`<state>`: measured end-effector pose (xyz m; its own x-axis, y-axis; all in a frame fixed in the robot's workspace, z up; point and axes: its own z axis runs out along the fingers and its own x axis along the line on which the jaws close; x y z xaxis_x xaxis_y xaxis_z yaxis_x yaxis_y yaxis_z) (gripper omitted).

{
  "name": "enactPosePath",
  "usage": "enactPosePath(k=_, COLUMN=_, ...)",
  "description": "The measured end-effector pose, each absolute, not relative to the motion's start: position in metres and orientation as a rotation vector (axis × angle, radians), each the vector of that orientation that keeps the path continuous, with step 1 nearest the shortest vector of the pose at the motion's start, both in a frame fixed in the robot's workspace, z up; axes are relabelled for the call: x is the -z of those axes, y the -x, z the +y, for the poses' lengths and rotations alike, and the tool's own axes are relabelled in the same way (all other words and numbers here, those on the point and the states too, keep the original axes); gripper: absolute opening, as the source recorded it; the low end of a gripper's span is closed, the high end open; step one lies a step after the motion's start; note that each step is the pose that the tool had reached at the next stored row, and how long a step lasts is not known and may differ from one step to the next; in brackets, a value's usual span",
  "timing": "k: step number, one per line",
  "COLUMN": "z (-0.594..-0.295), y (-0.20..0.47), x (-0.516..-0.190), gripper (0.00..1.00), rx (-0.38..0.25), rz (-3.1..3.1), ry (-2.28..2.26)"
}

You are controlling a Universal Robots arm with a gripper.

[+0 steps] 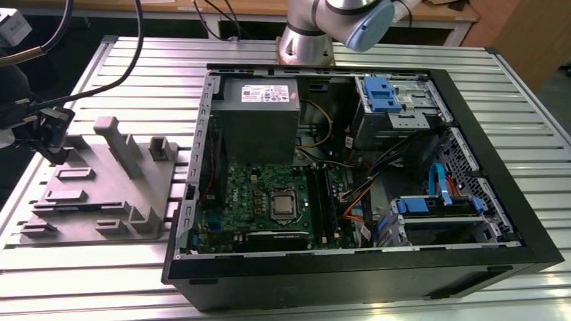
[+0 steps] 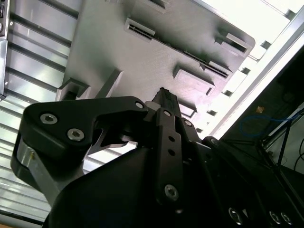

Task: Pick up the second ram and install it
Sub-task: 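Pick up the second ram and move it above second insertion slot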

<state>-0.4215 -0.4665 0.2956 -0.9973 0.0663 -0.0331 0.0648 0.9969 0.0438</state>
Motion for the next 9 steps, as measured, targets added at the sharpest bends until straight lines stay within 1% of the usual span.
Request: enactPosePath(k=9, z=-0.4666, y=0.4215, x=-0.2946, gripper=0.1, rx=-0.07, rz=3.108, ry=0.09)
